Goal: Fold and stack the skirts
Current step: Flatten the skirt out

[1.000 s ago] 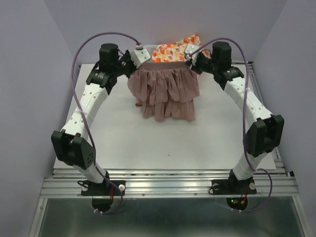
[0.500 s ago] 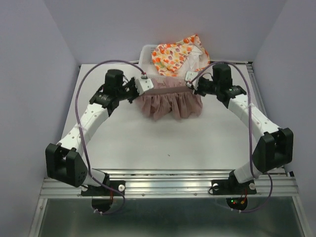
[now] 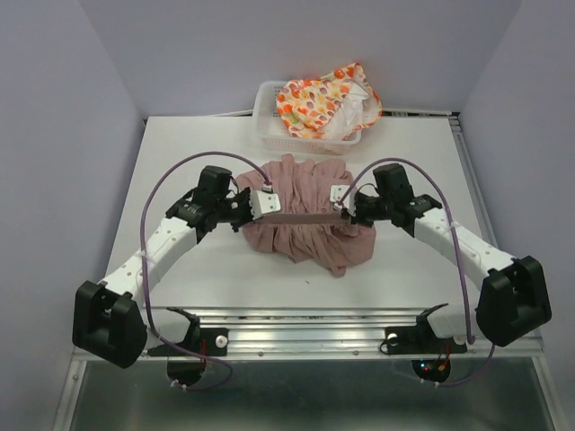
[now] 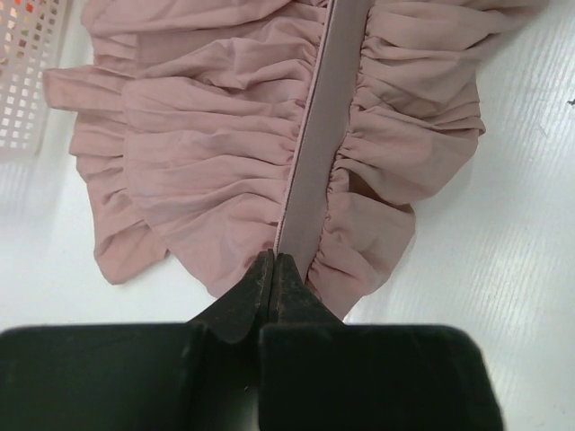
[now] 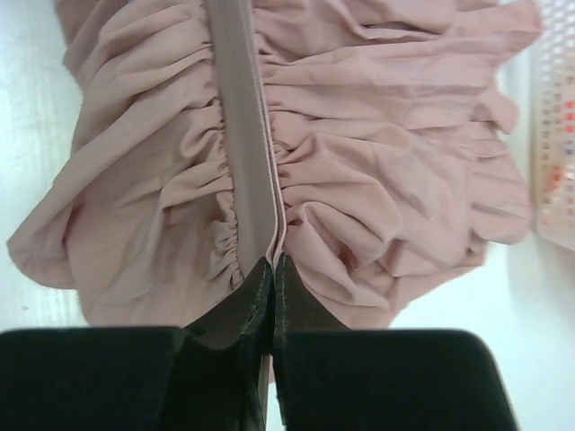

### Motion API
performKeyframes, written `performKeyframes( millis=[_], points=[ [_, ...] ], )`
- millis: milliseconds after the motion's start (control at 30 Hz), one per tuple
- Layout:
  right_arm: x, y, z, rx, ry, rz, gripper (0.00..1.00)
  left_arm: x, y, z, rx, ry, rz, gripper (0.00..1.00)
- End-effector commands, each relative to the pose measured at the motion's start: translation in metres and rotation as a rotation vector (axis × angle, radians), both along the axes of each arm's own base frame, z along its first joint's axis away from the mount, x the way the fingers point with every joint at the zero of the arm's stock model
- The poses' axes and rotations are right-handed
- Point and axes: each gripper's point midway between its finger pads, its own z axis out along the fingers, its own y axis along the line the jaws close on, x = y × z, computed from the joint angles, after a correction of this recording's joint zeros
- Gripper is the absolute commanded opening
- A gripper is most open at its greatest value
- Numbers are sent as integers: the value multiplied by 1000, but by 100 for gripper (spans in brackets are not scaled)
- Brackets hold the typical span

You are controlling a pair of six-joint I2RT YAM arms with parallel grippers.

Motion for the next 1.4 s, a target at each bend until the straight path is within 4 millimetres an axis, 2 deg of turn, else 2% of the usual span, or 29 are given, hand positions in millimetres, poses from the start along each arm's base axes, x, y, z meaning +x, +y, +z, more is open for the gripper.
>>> performKeyframes(
  millis=[0,67,100,133,300,333,433,467,500,567,633,667,700,733,767,800,833,867,900,933,1000,1033,1067,1133,1200,1233,1267,1333,1367],
  points=[
    [50,-3,46,5,-104,-143,1,25,1,43,-46,-88,87,0],
    [72,-3,64,13,-152,-197,1,49,4,66,-72,-145,188,0],
    [92,3,83,36,-186,-220,1,64,3,77,-112,-160,247,0],
    [108,0,94,44,-211,-251,1,79,4,99,-142,-208,293,0],
    [191,-4,154,71,-382,-376,1,145,28,172,-246,-380,526,0],
    [209,-1,173,92,-423,-398,1,160,34,193,-264,-415,563,0],
    [215,4,204,138,-469,-396,1,168,43,218,-282,-448,568,0],
    [204,6,222,165,-495,-364,1,163,44,227,-289,-462,538,0],
    [194,6,224,166,-484,-341,1,149,47,242,-299,-493,518,0],
    [171,9,224,174,-462,-280,1,130,42,229,-266,-491,428,0],
    [139,1,205,133,-450,-225,1,98,40,227,-263,-486,354,0],
    [125,1,194,120,-444,-182,1,87,35,198,-236,-433,308,0],
    [109,-4,145,58,-383,-147,1,75,29,185,-209,-427,263,0],
    [93,-6,149,57,-429,-119,1,58,28,174,-189,-409,229,0],
    [80,-5,131,3,-451,-44,5,44,21,135,-157,-329,165,0],
    [65,-5,110,-35,-430,10,22,31,18,115,-94,-329,80,3],
    [29,-7,69,-82,-335,105,57,-5,11,72,-31,-211,-34,33],
    [12,-15,52,-133,-313,155,73,-25,9,53,17,-181,-115,49],
    [-11,-14,41,-170,-344,298,87,-44,10,39,57,-161,-181,76],
    [-49,-29,1,-226,-238,371,97,-66,15,41,70,-197,-232,98],
    [-73,-45,3,-271,-363,414,100,-93,17,35,47,-210,-274,99],
    [-87,-52,-16,-281,-359,416,100,-104,21,47,24,-290,-278,99],
    [-89,-55,-2,-271,-447,388,100,-105,23,54,7,-322,-255,99],
    [-82,-52,10,-205,-456,292,100,-99,23,77,-52,-397,-184,99],
    [-56,-44,31,-105,-351,113,97,-92,22,88,-93,-336,-107,96],
    [-42,-41,39,-75,-298,42,94,-84,17,80,-83,-268,-92,94],
    [-14,-32,50,-30,-162,-95,89,-77,14,93,-118,-240,-48,90],
    [9,-20,59,0,-32,-176,82,-58,5,81,-119,-138,8,84],
    [14,-12,61,13,45,-192,77,-46,3,89,-136,-128,59,79]
  ],
)
